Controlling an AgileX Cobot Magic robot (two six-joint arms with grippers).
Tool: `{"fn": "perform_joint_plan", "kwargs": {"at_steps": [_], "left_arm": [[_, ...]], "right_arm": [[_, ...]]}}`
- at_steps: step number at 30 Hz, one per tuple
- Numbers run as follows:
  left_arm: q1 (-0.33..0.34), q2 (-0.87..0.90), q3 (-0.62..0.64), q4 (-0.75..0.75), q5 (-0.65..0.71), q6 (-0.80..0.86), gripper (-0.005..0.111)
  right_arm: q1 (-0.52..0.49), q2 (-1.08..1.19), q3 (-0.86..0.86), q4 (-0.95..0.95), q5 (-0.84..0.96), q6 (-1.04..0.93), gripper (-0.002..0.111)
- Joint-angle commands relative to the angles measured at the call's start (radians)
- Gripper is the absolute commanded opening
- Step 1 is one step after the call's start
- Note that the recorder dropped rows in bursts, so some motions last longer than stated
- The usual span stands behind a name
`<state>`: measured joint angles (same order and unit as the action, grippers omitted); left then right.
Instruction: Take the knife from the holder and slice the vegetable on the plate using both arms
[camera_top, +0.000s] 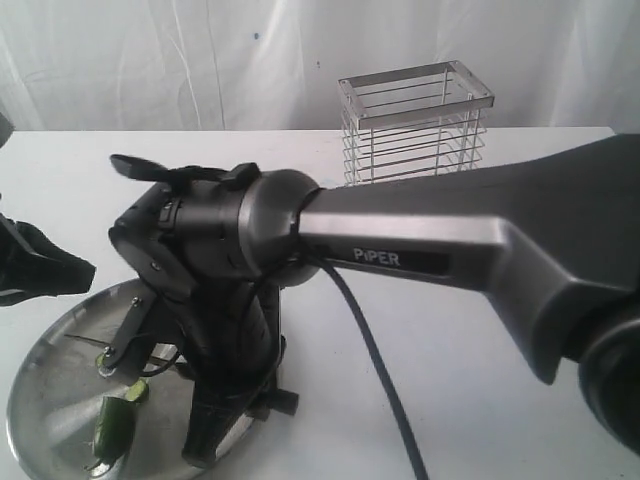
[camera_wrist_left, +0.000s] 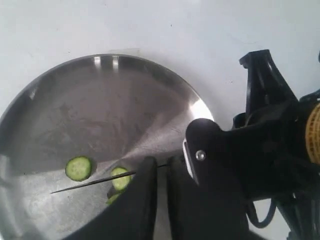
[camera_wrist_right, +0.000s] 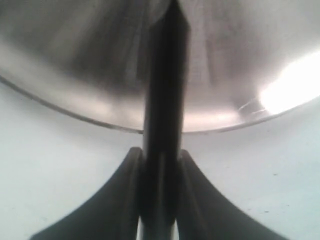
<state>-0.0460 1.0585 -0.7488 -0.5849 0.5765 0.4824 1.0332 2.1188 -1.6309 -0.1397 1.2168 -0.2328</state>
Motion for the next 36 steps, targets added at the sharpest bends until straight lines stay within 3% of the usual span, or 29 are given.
{"fn": "perform_joint_plan", "kwargs": {"at_steps": [1, 5, 10, 31, 36], "left_arm": [[-0.005, -0.011, -0.006, -0.019, 0.037, -0.015, 0.030], [-0.005, -0.011, -0.006, 0.008, 0.046, -0.015, 0.036], [-0.005, -0.006, -0.006, 0.029, 0.046, -0.017, 0.037], [-0.006, 0.028, -0.006, 0.007, 0.039, -0.016, 0.037], [-0.006, 0.028, -0.006, 0.012, 0.045, -0.016, 0.037]], "right_arm": [[-0.030, -0.041, 0.055, 0.133, 0.004, 0.018, 0.000], [-0.042, -0.075, 0.150, 0.210, 0.004, 0.028, 0.000], [-0.040, -0.095, 0.228, 0.202, 0.004, 0.028, 0.000], [-0.049, -0.028, 0.118, 0.221, 0.004, 0.026, 0.000], [-0.104, -0.028, 0.118, 0.432, 0.004, -0.028, 0.000]]}}
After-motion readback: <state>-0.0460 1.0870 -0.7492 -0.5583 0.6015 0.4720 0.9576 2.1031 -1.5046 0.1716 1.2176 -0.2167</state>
